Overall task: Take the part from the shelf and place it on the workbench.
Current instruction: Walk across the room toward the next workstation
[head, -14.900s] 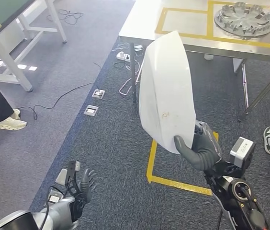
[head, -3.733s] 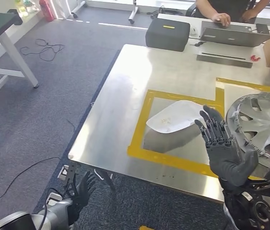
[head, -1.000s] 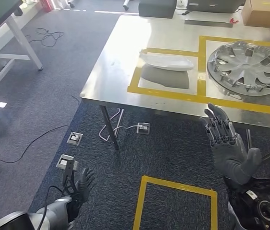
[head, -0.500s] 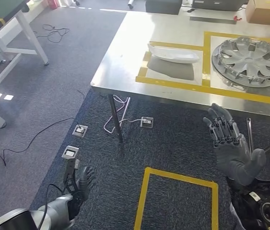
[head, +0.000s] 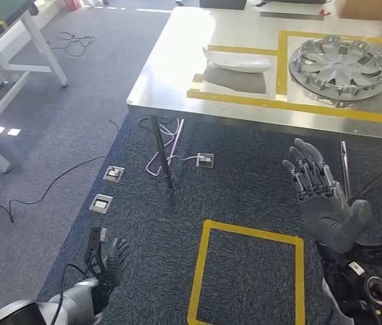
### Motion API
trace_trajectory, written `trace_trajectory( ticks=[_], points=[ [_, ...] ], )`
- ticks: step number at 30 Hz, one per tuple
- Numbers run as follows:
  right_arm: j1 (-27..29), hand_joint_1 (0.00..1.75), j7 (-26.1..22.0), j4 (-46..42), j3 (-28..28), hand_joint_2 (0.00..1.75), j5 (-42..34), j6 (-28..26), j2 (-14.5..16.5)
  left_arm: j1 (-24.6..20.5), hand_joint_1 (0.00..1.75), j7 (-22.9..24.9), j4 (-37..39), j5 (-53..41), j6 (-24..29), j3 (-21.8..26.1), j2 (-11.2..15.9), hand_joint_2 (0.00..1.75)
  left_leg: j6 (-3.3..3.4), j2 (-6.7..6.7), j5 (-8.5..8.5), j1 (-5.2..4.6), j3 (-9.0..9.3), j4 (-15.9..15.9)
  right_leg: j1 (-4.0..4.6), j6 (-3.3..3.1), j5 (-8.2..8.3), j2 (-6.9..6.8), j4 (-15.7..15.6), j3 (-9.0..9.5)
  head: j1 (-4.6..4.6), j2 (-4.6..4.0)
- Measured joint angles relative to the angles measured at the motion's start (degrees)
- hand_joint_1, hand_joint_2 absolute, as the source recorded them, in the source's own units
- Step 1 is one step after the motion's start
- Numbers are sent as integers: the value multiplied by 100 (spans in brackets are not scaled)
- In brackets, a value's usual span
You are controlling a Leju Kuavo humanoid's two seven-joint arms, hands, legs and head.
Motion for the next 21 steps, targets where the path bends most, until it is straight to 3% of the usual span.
trace_trajectory(
  ticks=[2,4,5,6,7,9,10,11,12,13,14,16,17,18,21],
  points=[
    [-34,0,-5,8,5,0,-2,-5,3,-5,0,-14,0,13,0,0,8,0,44,-19,-105,-31,302,-533,-3,62,107,2,-19,-24,-20,0],
    [-62,0,-10,24,12,0,-4,-16,5,-1,0,-20,0,25,1,0,11,0,115,-22,-31,-45,292,-586,-12,133,197,6,-49,-40,-29,0],
    [-69,0,-11,32,14,0,-7,-21,5,-3,0,-21,0,27,1,0,11,0,154,-14,21,-39,246,-599,-17,160,138,10,-8,-85,-21,0],
    [-70,0,-11,39,15,0,-8,-26,5,-2,0,-21,0,28,1,0,10,0,203,-3,89,-32,178,-608,-17,182,-39,13,134,-161,2,0],
    [-70,0,-12,45,15,0,-10,-29,5,-2,0,-21,0,28,1,0,8,0,239,6,166,-25,96,-619,-16,195,-324,15,401,-267,41,0],
    [-72,0,-13,59,17,0,-11,-39,5,-1,0,-21,0,27,1,0,8,0,277,13,316,-39,-92,-615,-15,213,-957,15,1251,-493,105,0],
    [-72,0,-14,69,23,0,-12,-45,5,0,0,-21,0,27,1,0,8,0,282,13,393,-50,-190,-613,-14,218,-1119,15,1660,-557,124,0],
    [-73,0,-15,80,31,0,-13,-50,5,0,0,-20,0,26,1,0,8,0,284,13,470,-63,-290,-610,-11,214,-1133,15,1932,-548,134,0],
    [-74,0,-16,91,38,0,-13,-57,5,2,0,-18,0,25,1,0,8,0,284,12,551,-78,-396,-608,-4,197,-1013,15,2010,-443,142,0],
    [-77,0,-17,103,45,0,-14,-61,5,3,0,-16,0,23,1,0,8,0,279,9,627,-90,-498,-607,10,166,-825,15,1851,-233,147,0],
    [-84,0,-18,110,49,0,-14,-64,5,4,0,-14,0,21,1,0,8,0,271,5,699,-101,-592,-606,32,124,-670,15,1499,71,151,0],
    [-106,0,-23,119,57,0,-14,-65,5,8,0,-12,-1,17,1,0,4,0,239,3,823,-105,-717,-597,84,25,-757,-3,481,766,144,0],
    [-117,0,-26,120,62,0,-14,-64,5,10,0,-12,-2,17,1,0,3,0,211,7,868,-98,-729,-599,104,-11,-873,-12,93,983,137,0],
    [-134,0,-30,122,66,0,-14,-64,5,10,0,-13,-2,17,1,0,4,0,178,14,911,-83,-722,-608,122,-43,-975,-18,-145,1093,147,0],
    [-166,0,-44,132,77,0,-13,-72,7,11,0,-15,-2,28,2,0,15,0,70,18,926,-53,-737,-607,109,-124,-840,-25,-261,1027,209,0]
  ],
)
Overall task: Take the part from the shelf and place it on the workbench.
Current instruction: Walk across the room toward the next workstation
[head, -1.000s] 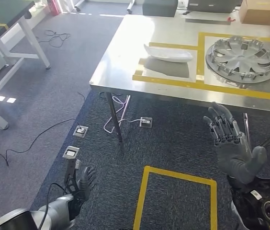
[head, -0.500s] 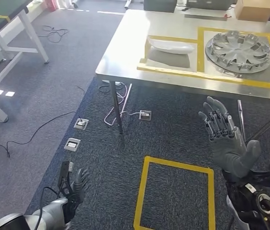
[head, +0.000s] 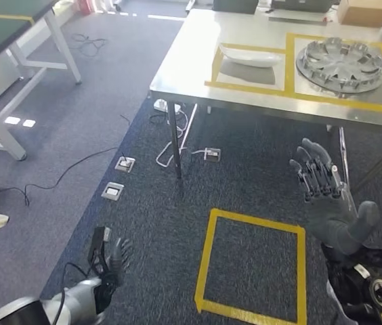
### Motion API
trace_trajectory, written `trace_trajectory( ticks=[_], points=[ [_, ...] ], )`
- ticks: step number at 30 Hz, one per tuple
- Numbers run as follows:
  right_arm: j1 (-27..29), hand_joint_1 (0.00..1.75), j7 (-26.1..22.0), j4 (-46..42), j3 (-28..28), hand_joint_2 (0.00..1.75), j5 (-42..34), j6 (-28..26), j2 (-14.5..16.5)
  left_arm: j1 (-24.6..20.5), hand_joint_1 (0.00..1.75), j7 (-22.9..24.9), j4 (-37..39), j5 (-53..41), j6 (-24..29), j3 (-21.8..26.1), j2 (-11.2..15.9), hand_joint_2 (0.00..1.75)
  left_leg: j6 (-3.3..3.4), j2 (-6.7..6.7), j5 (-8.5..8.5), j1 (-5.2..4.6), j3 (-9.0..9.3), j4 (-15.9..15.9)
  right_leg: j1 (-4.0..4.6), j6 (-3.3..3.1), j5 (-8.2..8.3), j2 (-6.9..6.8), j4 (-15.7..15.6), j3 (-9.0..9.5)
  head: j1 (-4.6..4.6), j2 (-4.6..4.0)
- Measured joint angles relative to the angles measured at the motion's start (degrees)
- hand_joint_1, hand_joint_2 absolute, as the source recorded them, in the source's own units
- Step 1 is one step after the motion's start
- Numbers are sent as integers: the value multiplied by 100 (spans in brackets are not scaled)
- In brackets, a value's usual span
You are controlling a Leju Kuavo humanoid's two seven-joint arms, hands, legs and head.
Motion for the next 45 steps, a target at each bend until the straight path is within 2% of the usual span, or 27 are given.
trace_trajectory(
  ticks=[2,4,5,6,7,8,10,12,14,16,17,19,21,22,23,25,27,29,31,34,36,37,38,39,41,43,45],
  points=[
    [4,0,-17,5,9,0,3,5,3,11,0,-4,0,22,2,0,11,0,-71,-16,-479,19,-190,423,-42,-34,163,-3,-39,-93,-3,0],
    [11,0,-31,11,13,0,9,24,3,27,0,-16,0,48,9,0,27,0,-147,-24,-1103,63,-465,1266,-55,-36,292,15,-33,-217,-36,0],
    [16,0,-33,20,14,0,14,34,3,38,0,-24,1,59,12,0,35,0,-179,-24,-1228,89,-557,1646,-62,-23,342,23,-28,-284,-49,0],
    [21,0,-33,30,16,0,20,43,3,52,0,-30,1,68,14,0,39,0,-207,-24,-1216,113,-572,1873,-69,-6,383,35,-19,-340,-57,0],
    [26,0,-31,46,18,0,27,49,3,66,0,-33,1,73,14,0,41,0,-230,-24,-1106,136,-463,1852,-78,14,412,49,-8,-385,-65,0],
    [30,0,-28,62,20,0,36,54,4,76,0,-34,1,75,14,0,42,0,-249,-26,-952,157,-224,1570,-90,35,431,64,9,-416,-69,0],
    [28,0,-22,83,21,0,51,58,4,81,0,-36,0,79,14,0,44,0,-267,-89,-764,197,427,614,-105,84,438,91,68,-468,-86,0],
    [15,0,-18,91,26,0,60,63,5,81,0,-44,1,84,9,0,46,0,-221,-162,-754,193,755,82,-106,147,440,124,124,-510,-94,0],
    [7,0,-16,96,36,0,63,68,5,92,0,-53,1,89,4,0,49,0,-134,-155,-764,171,754,56,-110,217,460,181,150,-539,-77,0],
    [5,0,-18,102,41,0,64,69,4,92,0,-57,0,89,2,0,46,0,-44,-98,-744,173,747,34,-123,270,344,181,313,-644,-49,0],
    [5,0,-20,108,41,0,64,69,4,90,0,-58,0,88,0,0,44,0,-2,-65,-728,173,740,23,-125,286,182,156,577,-765,-25,0],
    [7,0,-20,125,44,0,64,69,4,91,0,-60,0,86,-3,0,46,0,58,8,-707,143,710,21,-127,304,-264,104,1484,-1149,16,0],
    [25,0,-19,145,51,0,64,69,4,97,0,-59,0,82,-3,0,49,0,84,83,-692,111,683,23,-126,308,-474,95,2146,-1417,25,0],
    [32,0,-19,154,54,0,64,69,4,98,0,-58,0,79,-3,0,48,0,88,114,-688,99,680,26,-124,296,-388,86,2084,-1365,26,0],
    [37,0,-19,162,54,0,64,71,4,97,0,-57,0,77,-3,0,45,0,89,146,-688,91,683,29,-121,275,-198,54,1759,-1189,27,0],
    [29,0,-22,173,49,0,74,78,5,93,0,-56,0,74,-3,0,40,0,79,211,-690,68,692,40,-83,216,188,-135,794,-709,32,0],
    [7,0,-27,177,47,0,96,93,6,89,0,-49,0,74,-3,0,43,0,48,295,-684,43,665,60,-36,165,305,-277,271,-467,23,0],
    [0,0,-31,184,48,0,120,109,7,87,0,-40,0,74,-3,0,49,0,7,404,-669,33,640,72,-21,117,319,-209,216,-463,5,0],
    [-1,0,-31,194,44,0,134,116,7,82,0,-35,0,74,-3,0,48,0,-48,348,-784,49,582,218,-48,64,377,-110,189,-486,-3,0],
    [-6,0,-30,217,45,0,149,122,14,85,0,-30,0,78,-2,0,49,0,-112,56,-1382,77,79,1311,-79,8,449,46,175,-550,-55,0],
    [4,0,-28,239,50,0,154,125,18,100,0,-30,0,84,-1,0,56,0,-125,21,-1580,83,-233,1940,-79,8,473,171,197,-602,-82,0],
    [5,0,-28,250,50,0,154,124,19,106,0,-30,0,87,-1,0,58,0,-124,17,-1498,89,-225,1916,-80,12,481,237,214,-621,-89,0],
    [5,0,-28,259,50,0,154,124,19,108,0,-30,0,87,-1,0,58,0,-119,4,-1315,97,-94,1645,-81,18,484,304,231,-632,-95,0],
    [5,0,-28,265,49,0,154,124,20,104,0,-30,0,84,-1,0,61,0,-113,-57,-1082,115,134,1186,-84,28,483,367,250,-638,-99,0],
    [4,0,-26,271,46,0,154,116,20,87,0,-30,0,67,2,0,67,0,-107,-250,-800,142,512,412,-78,76,486,480,288,-672,-96,0],
    [7,0,-14,273,42,0,167,94,20,84,0,-36,0,31,24,0,69,0,-81,-315,-771,134,601,198,-80,139,506,577,301,-722,-83,0],
    [28,0,10,274,36,0,191,61,20,94,0,-65,0,-28,54,0,66,0,-11,-196,-738,124,597,176,-92,200,507,633,316,-771,-74,0]
  ],
)
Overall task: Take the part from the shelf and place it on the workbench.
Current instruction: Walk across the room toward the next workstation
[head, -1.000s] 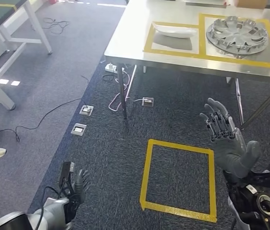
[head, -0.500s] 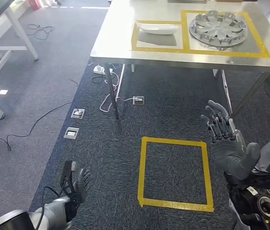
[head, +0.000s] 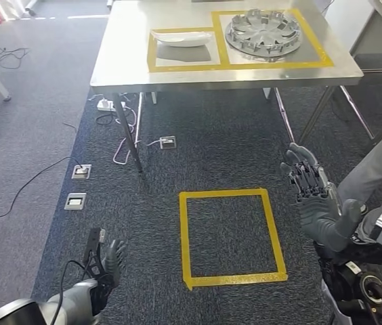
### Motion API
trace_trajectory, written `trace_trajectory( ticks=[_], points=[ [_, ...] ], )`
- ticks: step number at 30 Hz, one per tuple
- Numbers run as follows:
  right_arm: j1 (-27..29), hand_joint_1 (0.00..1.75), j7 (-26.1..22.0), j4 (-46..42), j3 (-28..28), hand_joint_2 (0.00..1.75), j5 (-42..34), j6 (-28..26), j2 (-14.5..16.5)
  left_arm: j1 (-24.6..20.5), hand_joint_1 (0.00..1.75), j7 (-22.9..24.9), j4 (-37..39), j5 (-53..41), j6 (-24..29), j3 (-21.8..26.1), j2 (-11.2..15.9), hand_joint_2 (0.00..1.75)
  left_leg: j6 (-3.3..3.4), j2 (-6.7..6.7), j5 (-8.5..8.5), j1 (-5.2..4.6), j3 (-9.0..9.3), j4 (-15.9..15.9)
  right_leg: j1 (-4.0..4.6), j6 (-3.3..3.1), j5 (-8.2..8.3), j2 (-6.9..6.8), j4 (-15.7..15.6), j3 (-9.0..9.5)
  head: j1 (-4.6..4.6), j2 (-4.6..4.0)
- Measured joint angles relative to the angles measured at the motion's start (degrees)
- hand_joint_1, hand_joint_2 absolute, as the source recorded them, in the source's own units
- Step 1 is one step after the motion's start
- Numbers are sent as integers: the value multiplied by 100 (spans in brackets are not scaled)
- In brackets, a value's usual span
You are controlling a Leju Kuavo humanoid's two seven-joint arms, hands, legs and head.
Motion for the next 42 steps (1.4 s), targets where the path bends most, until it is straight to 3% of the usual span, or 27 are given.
trace_trajectory(
  ticks=[2,4,5,6,7,8,10,12,13,15,17,19,21,22,24,26,28,30,32,34,36,37,38,40,42],
  points=[
    [35,0,24,-4,-13,0,20,-28,0,2,0,-39,0,-50,5,0,-1,0,72,113,33,8,-2,-41,11,42,-205,-174,303,-155,37,0],
    [70,0,47,-8,-22,0,34,-44,0,26,0,-56,0,-71,-14,0,10,0,107,225,47,-2,-10,-56,17,64,-608,-435,1057,-473,89,0],
    [94,0,60,-9,-21,0,42,-49,0,51,0,-58,0,-75,-29,0,19,0,113,290,47,-13,-15,-55,11,74,-782,-503,1472,-642,108,0],
    [127,0,69,-9,-22,0,50,-51,0,77,0,-58,0,-76,-44,0,26,0,116,355,46,-20,-17,-53,7,78,-851,-532,1720,-730,108,0],
    [165,0,75,-9,-22,0,57,-49,0,99,0,-58,0,-76,-57,0,33,0,117,420,45,-26,-18,-52,6,76,-823,-550,1775,-729,109,0],
    [200,0,78,-9,-25,0,62,-43,-1,112,0,-58,0,-75,-67,0,38,0,117,477,43,-29,-17,-51,8,65,-685,-572,1570,-605,110,0],
    [237,0,68,-14,-38,0,65,-26,-2,122,0,-58,0,-63,-80,0,40,0,106,584,34,-47,-6,-46,45,6,-329,-789,731,-160,115,0],
    [244,0,51,-37,-50,0,72,-10,-2,137,0,-54,0,-5,-126,0,50,0,70,706,25,-84,-13,-28,103,-65,-187,-1008,110,149,116,0],
    [254,0,46,-47,-51,0,78,-6,-2,150,0,-51,0,43,-167,0,56,0,52,774,23,-100,-21,-19,125,-86,-195,-1023,18,184,109,0],
    [294,0,45,-63,-50,0,93,-2,-1,169,0,-47,0,144,-256,0,67,0,9,873,4,-104,-31,8,98,-126,-162,-888,-15,200,96,0],
    [315,0,48,-91,-54,0,104,-8,-3,172,0,-49,0,194,-314,0,67,0,-58,651,-191,-74,-140,282,53,-167,-112,-749,-40,192,88,0],
    [318,0,58,-128,-54,0,111,-18,-7,186,0,-50,0,207,-336,0,73,0,-110,319,-585,-39,-495,1046,38,-199,-76,-609,-45,158,63,0],
    [346,0,74,-151,-49,0,115,-39,-7,221,0,-50,0,207,-331,0,92,0,-125,224,-812,-31,-847,1748,38,-213,-50,-448,-41,127,36,0],
    [364,0,79,-159,-49,0,119,-52,-7,239,0,-50,0,202,-325,0,98,0,-123,213,-749,-30,-875,1786,38,-208,-40,-359,-38,121,29,0],
    [388,0,85,-189,-51,0,125,-81,-7,252,0,-50,0,184,-316,0,102,0,-104,148,-359,-17,-594,1191,37,-195,-30,-194,-23,119,18,0],
    [393,0,86,-239,-53,0,137,-106,-7,233,0,-50,0,168,-313,0,101,0,-79,-72,-55,15,-198,373,40,-165,-29,-53,7,96,15,0],
    [400,0,87,-278,-55,0,148,-127,-7,219,0,-50,0,160,-311,0,98,0,-57,-172,3,20,-46,41,32,-107,-20,66,25,50,21,0],
    [413,0,89,-297,-58,0,158,-140,-8,214,0,-50,-1,157,-311,0,83,0,-11,-36,32,15,-45,12,15,-41,-12,139,37,-5,21,0],
    [425,0,90,-322,-72,0,167,-152,-14,196,0,-50,-2,157,-311,0,68,0,51,92,62,31,-38,-30,29,6,-146,-98,246,-124,52,0],
    [433,0,91,-350,-86,0,171,-157,-20,188,0,-50,-4,157,-311,0,65,0,86,211,72,27,-39,-48,28,46,-518,-453,915,-411,99,0],
    [442,0,93,-357,-86,0,173,-158,-20,200,0,-49,-4,157,-311,0,65,0,95,351,69,19,-46,-46,-9,93,-866,-557,1699,-736,113,0],
    [447,0,95,-359,-86,0,174,-159,-20,205,0,-49,-4,157,-311,0,66,0,94,420,67,18,-48,-45,-23,111,-895,-563,1849,-787,113,0],
    [450,0,96,-360,-86,0,176,-162,-21,206,0,-48,-4,158,-311,0,66,0,90,485,64,18,-47,-43,-32,121,-814,-576,1773,-727,113,0],
    [448,0,98,-364,-92,0,181,-175,-22,203,0,-47,-4,164,-311,0,64,0,70,602,52,18,-26,-41,-31,109,-428,-720,945,-278,116,0],
    [423,0,101,-376,-96,0,185,-192,-22,197,0,-49,-4,177,-311,0,68,0,26,701,40,-8,-9,-37,13,54,-206,-919,171,124,119,0]
  ],
)
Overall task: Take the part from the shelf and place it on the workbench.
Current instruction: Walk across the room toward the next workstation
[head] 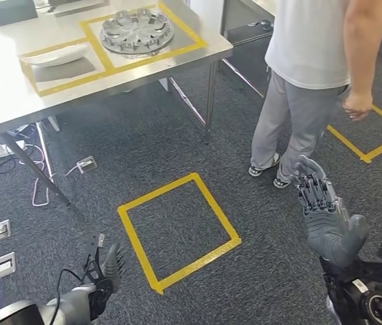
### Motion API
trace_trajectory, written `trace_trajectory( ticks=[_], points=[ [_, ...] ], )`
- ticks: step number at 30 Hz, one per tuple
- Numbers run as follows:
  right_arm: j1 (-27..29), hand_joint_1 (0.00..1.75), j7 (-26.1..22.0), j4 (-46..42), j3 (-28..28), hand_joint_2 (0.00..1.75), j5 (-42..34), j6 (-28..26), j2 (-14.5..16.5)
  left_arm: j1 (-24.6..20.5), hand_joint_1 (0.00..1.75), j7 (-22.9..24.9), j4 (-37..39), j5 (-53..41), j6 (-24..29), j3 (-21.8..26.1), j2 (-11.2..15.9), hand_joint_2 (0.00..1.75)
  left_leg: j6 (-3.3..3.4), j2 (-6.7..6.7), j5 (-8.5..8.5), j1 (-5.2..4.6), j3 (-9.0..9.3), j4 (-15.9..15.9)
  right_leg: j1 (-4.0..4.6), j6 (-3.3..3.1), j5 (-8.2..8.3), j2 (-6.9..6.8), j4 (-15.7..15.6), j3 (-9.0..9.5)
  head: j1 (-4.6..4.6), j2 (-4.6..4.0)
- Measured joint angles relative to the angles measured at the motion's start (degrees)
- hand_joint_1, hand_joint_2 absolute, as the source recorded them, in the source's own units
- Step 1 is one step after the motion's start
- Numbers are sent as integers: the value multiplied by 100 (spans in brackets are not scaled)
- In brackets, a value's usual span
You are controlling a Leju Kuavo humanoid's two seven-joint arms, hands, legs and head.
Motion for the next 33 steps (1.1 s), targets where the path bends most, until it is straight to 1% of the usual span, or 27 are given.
trace_trajectory(
  ticks=[1,3,4,5,6,7,8,9,10,11,12,14,15,16,18,19,21,22,23,24,25,26,27,29,30,31,33],
  points=[
    [-16,0,1,-7,1,0,2,-7,0,-3,0,-1,0,6,0,0,3,0,-26,51,0,-14,4,2,20,-32,15,-34,-153,73,-6,0],
    [-38,0,2,-14,4,0,7,-20,0,-10,0,-1,-1,13,0,0,5,0,-90,155,9,-23,17,-5,34,-102,32,86,-179,83,-24,0],
    [-44,0,3,-18,4,0,9,-25,0,-13,0,-2,-1,16,0,0,4,0,-127,122,-19,-12,21,21,28,-136,54,150,-194,85,-30,0],
    [-54,0,3,-22,2,0,10,-29,-1,-16,0,-5,-2,18,0,0,2,0,-161,10,-103,3,-15,126,14,-171,77,212,-212,91,-37,0],
    [-67,0,4,-27,1,0,11,-34,-1,-19,0,-9,-2,20,0,0,2,0,-188,-147,-259,18,-120,370,-4,-204,102,272,-231,95,-52,0],
    [-78,0,5,-29,3,0,12,-36,-2,-17,0,-13,-2,22,2,0,5,0,-206,-323,-465,30,-295,748,-16,-225,118,331,-237,84,-75,0],
    [-86,0,7,-31,7,0,13,-37,-2,-8,0,-16,-2,23,5,0,8,0,-212,-426,-668,33,-514,1193,-18,-239,128,397,-236,67,-102,0],
    [-86,0,8,-31,13,0,14,-37,-2,4,0,-16,-2,24,9,0,14,0,-214,-472,-806,32,-716,1584,-13,-248,137,471,-235,52,-126,0],
    [-83,0,8,-31,18,0,15,-37,-2,19,0,-16,-2,25,13,0,17,0,-208,-488,-826,29,-833,1789,-8,-250,142,554,-232,45,-138,0],
    [-81,0,8,-31,22,0,15,-39,-2,29,0,-16,-2,26,14,0,19,0,-194,-497,-725,26,-831,1749,-1,-249,146,638,-230,45,-147,0],
    [-82,0,8,-31,23,0,13,-42,-2,31,0,-16,-2,26,15,0,19,0,-171,-531,-515,25,-703,1450,3,-247,148,722,-227,52,-156,0],
    [-93,0,4,-31,27,0,4,-42,-2,14,0,-16,-2,26,17,0,22,0,-111,-744,-90,32,-291,548,19,-231,143,872,-215,54,-166,0],
    [-102,0,2,-31,30,0,0,-42,-2,1,0,-16,-2,26,20,0,26,0,-94,-841,24,36,-140,209,21,-212,142,940,-206,41,-164,0],
    [-113,0,0,-31,32,0,-3,-42,-2,-8,0,-16,-2,26,25,0,29,0,-83,-899,53,35,-62,32,17,-185,143,1003,-201,21,-162,0],
    [-126,0,-3,-31,38,0,-13,-42,-3,-15,0,-16,-2,22,56,0,24,0,-71,-820,39,33,-35,-31,-3,-114,151,1118,-202,-31,-158,0],
    [-127,0,-4,-31,39,0,-20,-43,-4,-19,0,-17,-2,13,83,0,17,0,-52,-754,44,40,-20,-52,-1,-80,126,1061,-168,-68,-164,0],
    [-150,0,-2,-29,44,0,-32,-43,-8,-28,0,-21,-2,-21,142,0,4,0,-8,-618,53,60,5,-96,16,-20,-89,738,185,-265,-118,0],
    [-162,0,-3,-27,48,0,-38,-43,-9,-29,0,-23,-2,-42,176,0,4,0,7,-548,48,52,12,-100,11,2,-283,535,561,-442,-92,0],
    [-175,0,-6,-21,57,0,-45,-40,-9,-22,0,-23,-2,-58,202,0,5,0,19,-480,40,46,12,-99,-2,24,-479,425,1003,-657,-62,0],
    [-178,0,-11,-12,66,0,-51,-37,-9,-11,0,-21,-2,-67,225,0,9,0,22,-405,31,42,15,-97,-21,44,-620,375,1404,-855,-51,0],
    [-176,0,-18,1,74,0,-56,-28,-9,0,0,-20,-2,-59,227,0,11,0,18,-335,20,43,21,-95,-39,60,-645,362,1609,-960,-50,0],
    [-174,0,-27,14,80,0,-60,-16,-9,7,0,-19,-2,-39,210,0,13,0,8,-268,7,47,33,-93,-53,71,-545,345,1560,-938,-48,0],
    [-175,0,-35,27,81,0,-61,-3,-9,12,0,-22,-2,-7,177,0,13,0,-8,-207,-10,51,55,-91,-64,76,-348,310,1259,-788,-45,0],
    [-186,0,-51,48,84,0,-63,38,-9,22,0,-58,-2,69,87,0,18,0,-61,-93,-55,38,112,-85,-36,52,34,59,345,-329,-25,0],
    [-197,0,-57,56,88,0,-64,60,-9,29,0,-86,-2,100,47,0,26,0,-88,-39,-72,22,131,-81,-15,14,128,-43,33,-165,-17,0],
    [-206,0,-62,63,94,0,-66,80,-9,38,0,-116,-2,129,17,0,35,0,-113,20,-85,2,145,-77,8,-27,150,-107,-127,-83,-19,0],
    [-217,0,-68,80,109,0,-74,106,-9,57,0,-166,-2,167,-16,0,52,0,-156,151,-95,-12,170,-75,27,-113,142,6,-131,-76,-38,0]
  ],
)
